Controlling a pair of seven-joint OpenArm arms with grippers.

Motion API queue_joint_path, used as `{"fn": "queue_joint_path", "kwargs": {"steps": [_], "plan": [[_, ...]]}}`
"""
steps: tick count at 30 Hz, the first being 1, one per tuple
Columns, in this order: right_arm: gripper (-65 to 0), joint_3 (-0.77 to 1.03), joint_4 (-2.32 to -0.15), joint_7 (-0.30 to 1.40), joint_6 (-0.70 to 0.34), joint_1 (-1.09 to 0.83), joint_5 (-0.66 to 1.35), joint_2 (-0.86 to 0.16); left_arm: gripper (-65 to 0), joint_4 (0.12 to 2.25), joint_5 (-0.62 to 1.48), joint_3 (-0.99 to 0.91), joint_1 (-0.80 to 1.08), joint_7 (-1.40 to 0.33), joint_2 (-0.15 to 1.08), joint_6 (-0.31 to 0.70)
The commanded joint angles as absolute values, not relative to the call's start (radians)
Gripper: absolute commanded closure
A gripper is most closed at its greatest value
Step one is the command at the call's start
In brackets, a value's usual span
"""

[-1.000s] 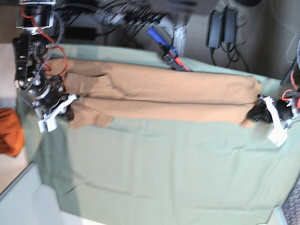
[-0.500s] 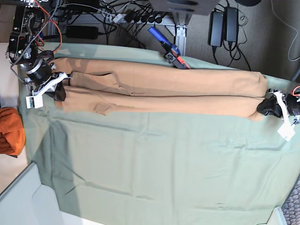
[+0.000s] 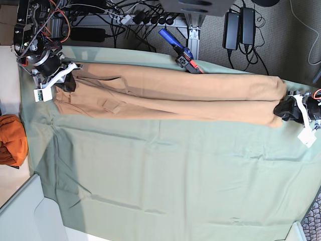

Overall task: Fold the T-shirt properly
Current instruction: 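Release the right gripper and drag the strip with the left gripper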

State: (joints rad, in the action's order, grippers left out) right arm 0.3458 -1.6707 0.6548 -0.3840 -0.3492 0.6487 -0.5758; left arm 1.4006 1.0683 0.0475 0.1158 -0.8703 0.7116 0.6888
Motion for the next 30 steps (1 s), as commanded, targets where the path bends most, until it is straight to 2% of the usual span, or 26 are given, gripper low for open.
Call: {"fn": "queue_joint_path", "kwargs": {"steps": [1, 2, 3, 4, 16, 30], "plan": [[-24.2, 0.358, -1.687, 0.638, -0.476, -0.344, 0.642, -0.595, -32.4, 1.415, 1.081, 0.037, 0.103, -0.857, 0.735, 0.698], [-34.3, 0.358, -1.687, 0.638, -0.476, -0.344, 0.636, -0.596, -36.4, 1.415, 1.081, 0.037, 0.102, -0.858, 0.735, 0.698], [-40.4, 0.358, -1.687, 0.638, -0.476, -0.344, 0.632, -0.596, -38.3, 1.415, 1.081, 0.037, 0.103, -0.861, 0.735, 0.698], [-42.0, 0.358, -1.687, 0.637, -0.476, -0.344, 0.628, -0.596, -38.5, 1.415, 1.081, 0.036, 0.103, -0.871, 0.735, 0.698], [-41.8, 0.375, -1.687, 0.636, -0.476, -0.341, 0.652, -0.595, -38.5, 1.414, 1.223, -0.001, 0.15, -1.025, 0.731, 0.698], [-41.8, 0.375, -1.687, 0.633, -0.476, -0.341, 0.655, -0.595, -38.4, 1.411, 1.258, -0.001, 0.169, -1.014, 0.567, 0.698]]}}
